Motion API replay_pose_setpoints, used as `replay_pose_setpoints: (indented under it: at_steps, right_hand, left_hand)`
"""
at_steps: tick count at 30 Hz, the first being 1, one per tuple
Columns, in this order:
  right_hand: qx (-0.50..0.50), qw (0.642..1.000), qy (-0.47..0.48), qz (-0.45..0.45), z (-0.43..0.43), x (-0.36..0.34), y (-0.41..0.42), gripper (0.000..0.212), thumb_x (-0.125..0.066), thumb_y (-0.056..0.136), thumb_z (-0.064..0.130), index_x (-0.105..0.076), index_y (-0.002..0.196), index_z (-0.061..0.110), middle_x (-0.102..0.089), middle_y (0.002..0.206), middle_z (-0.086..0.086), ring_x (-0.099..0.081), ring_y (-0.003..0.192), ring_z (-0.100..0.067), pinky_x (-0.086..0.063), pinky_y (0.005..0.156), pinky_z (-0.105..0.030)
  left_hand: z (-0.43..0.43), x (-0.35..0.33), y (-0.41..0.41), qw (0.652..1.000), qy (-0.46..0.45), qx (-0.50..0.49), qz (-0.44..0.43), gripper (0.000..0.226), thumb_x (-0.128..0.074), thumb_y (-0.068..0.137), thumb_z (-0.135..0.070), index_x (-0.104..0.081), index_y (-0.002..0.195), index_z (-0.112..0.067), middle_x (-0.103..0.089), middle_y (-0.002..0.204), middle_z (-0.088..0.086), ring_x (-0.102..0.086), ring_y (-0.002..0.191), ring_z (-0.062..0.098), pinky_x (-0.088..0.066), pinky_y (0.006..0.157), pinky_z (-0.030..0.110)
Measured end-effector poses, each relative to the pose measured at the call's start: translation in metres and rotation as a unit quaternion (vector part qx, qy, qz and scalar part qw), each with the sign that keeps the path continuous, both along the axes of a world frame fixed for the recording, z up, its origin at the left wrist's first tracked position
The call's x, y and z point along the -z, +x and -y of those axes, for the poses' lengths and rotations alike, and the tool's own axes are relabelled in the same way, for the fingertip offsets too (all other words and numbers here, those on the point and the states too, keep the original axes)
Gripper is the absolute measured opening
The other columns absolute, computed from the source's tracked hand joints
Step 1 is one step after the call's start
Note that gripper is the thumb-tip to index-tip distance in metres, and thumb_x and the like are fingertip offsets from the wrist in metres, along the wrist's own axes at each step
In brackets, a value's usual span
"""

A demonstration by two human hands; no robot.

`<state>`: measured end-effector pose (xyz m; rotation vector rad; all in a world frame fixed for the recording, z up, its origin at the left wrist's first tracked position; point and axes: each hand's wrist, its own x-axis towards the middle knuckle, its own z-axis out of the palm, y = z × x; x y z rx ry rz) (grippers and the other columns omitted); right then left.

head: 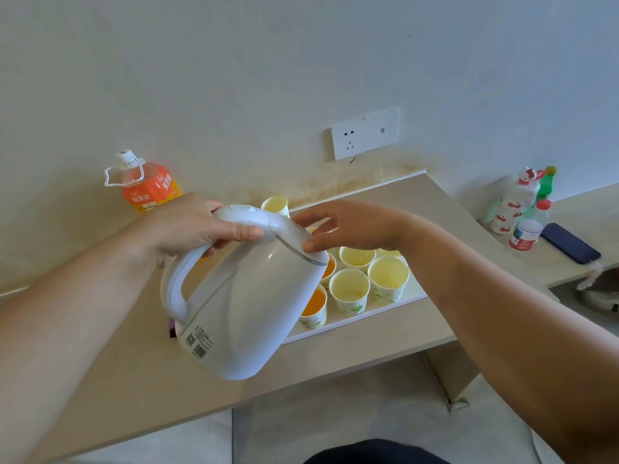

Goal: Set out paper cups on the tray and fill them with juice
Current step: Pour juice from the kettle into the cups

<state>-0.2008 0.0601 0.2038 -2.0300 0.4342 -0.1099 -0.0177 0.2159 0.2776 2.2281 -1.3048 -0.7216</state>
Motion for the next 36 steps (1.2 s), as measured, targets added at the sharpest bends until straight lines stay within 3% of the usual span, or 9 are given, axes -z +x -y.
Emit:
replay_pose_setpoints:
  at_steps: [5, 17, 21, 26, 29, 36]
  right_hand:
    - [-0.009, 1.0, -0.008, -0.008, 0.014, 0.007, -0.012, 0.055, -0.071, 0.082, 0.03, -0.052, 0.134, 0.026, -0.057, 0.131, 0.011, -0.056, 0.114, -0.007, -0.043, 0.097, -0.025]
    - [-0.044, 0.998, 0.05, -0.002, 0.032, 0.021, -0.027, 0.049, -0.068, 0.086, 0.019, -0.053, 0.132, 0.024, -0.06, 0.125, 0.01, -0.061, 0.11, -0.01, -0.047, 0.09, -0.019]
    - [-0.042, 0.997, 0.057, -0.007, 0.036, 0.028, -0.027, 0.047, -0.069, 0.084, 0.022, -0.055, 0.129, 0.031, -0.061, 0.121, 0.013, -0.062, 0.109, -0.01, -0.047, 0.097, -0.026]
    - [-0.057, 0.995, 0.077, -0.005, 0.038, 0.032, -0.027, 0.05, -0.067, 0.087, 0.018, -0.051, 0.134, 0.023, -0.058, 0.117, 0.013, -0.058, 0.109, -0.008, -0.05, 0.088, -0.018]
    - [-0.062, 0.995, 0.079, -0.002, 0.038, 0.033, -0.026, 0.05, -0.067, 0.087, 0.016, -0.051, 0.134, 0.022, -0.057, 0.116, 0.014, -0.056, 0.106, -0.004, -0.05, 0.081, -0.012]
    - [-0.083, 0.991, 0.103, 0.008, 0.039, 0.038, -0.025, 0.048, -0.064, 0.089, 0.013, -0.05, 0.134, 0.021, -0.057, 0.112, 0.018, -0.057, 0.107, -0.006, -0.05, 0.09, -0.021]
  left_hand:
    - [0.01, 0.0, -0.021, 1.0, 0.019, -0.004, 0.022, 0.067, -0.072, 0.018, -0.083, -0.058, 0.044, -0.023, -0.054, 0.047, -0.001, -0.047, 0.045, 0.014, -0.035, 0.056, 0.027]
    - [0.027, 0.006, -0.051, 0.996, 0.063, -0.047, 0.046, 0.079, -0.074, 0.01, -0.078, -0.058, 0.057, -0.017, -0.054, 0.045, -0.003, -0.049, 0.048, 0.016, -0.039, 0.054, 0.026]
    - [0.031, 0.01, -0.059, 0.994, 0.076, -0.071, 0.043, 0.062, -0.072, 0.029, -0.065, -0.057, 0.059, -0.014, -0.053, 0.045, -0.003, -0.048, 0.048, 0.017, -0.038, 0.054, 0.026]
    - [0.033, 0.013, -0.061, 0.991, 0.089, -0.085, 0.045, 0.062, -0.072, 0.029, -0.067, -0.057, 0.058, -0.014, -0.055, 0.046, -0.002, -0.049, 0.048, 0.016, -0.039, 0.057, 0.027]
    - [0.032, 0.012, -0.059, 0.99, 0.1, -0.083, 0.052, 0.076, -0.076, 0.014, -0.076, -0.058, 0.056, -0.015, -0.057, 0.048, 0.001, -0.051, 0.049, 0.017, -0.04, 0.057, 0.028]
    - [0.033, 0.014, -0.057, 0.989, 0.107, -0.082, 0.063, 0.087, -0.068, 0.011, -0.085, -0.061, 0.06, -0.013, -0.06, 0.053, 0.003, -0.053, 0.051, 0.018, -0.043, 0.062, 0.033]
